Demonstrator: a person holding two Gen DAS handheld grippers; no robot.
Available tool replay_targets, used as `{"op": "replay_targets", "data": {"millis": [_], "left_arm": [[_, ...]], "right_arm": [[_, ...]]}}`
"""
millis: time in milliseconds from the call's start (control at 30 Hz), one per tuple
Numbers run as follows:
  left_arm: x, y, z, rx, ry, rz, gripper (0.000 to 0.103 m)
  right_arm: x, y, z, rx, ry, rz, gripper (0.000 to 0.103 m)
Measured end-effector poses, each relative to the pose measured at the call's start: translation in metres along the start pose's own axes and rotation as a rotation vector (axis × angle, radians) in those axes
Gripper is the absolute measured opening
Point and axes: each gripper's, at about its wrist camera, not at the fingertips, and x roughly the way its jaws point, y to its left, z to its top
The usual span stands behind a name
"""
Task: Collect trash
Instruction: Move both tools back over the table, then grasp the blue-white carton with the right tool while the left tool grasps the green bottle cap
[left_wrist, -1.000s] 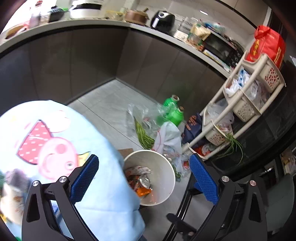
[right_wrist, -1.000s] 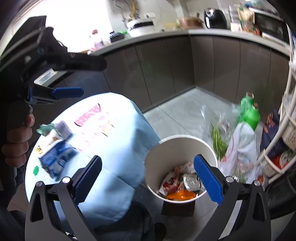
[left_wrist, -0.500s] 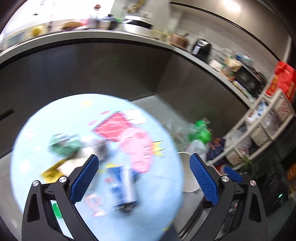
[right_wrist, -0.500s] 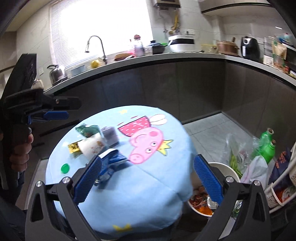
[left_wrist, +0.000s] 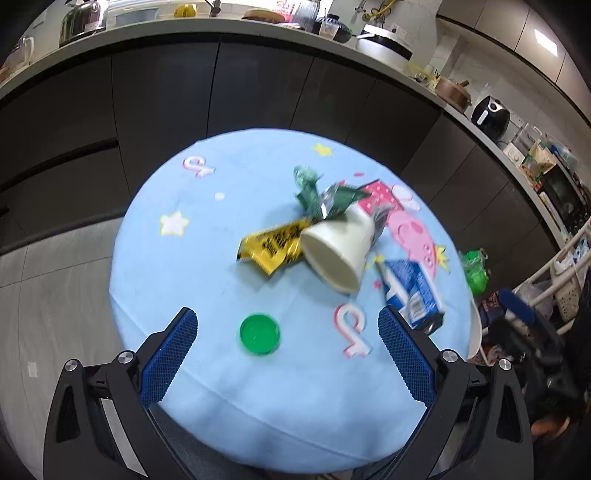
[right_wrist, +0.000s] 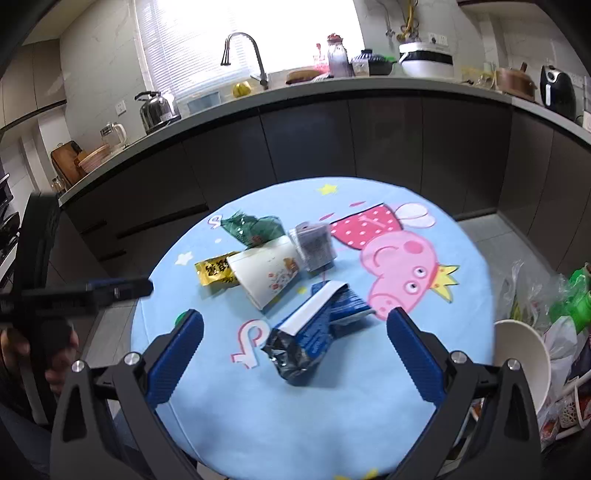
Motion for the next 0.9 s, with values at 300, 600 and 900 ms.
{"op": "replay_targets", "data": {"millis": [300,600,900], "left_arm": [[0.024,0.015,-0.021,0.002,0.035,-0.017,0.093],[0.05,0.016,-0.025,0.019,0.108,0.017,0.072],[0.068,0.013,-0.023,0.025,0.155,0.059,0.055]], "right_arm": [[0.061,0.008,-0.01,0.066,0.146,-0.072,0.099],[0.088,0.003,-0.019,0.066,0.216,-0.183,0.065],[0.08,0.003,-0.025,0.056,0.213,-0.119,0.008]]}}
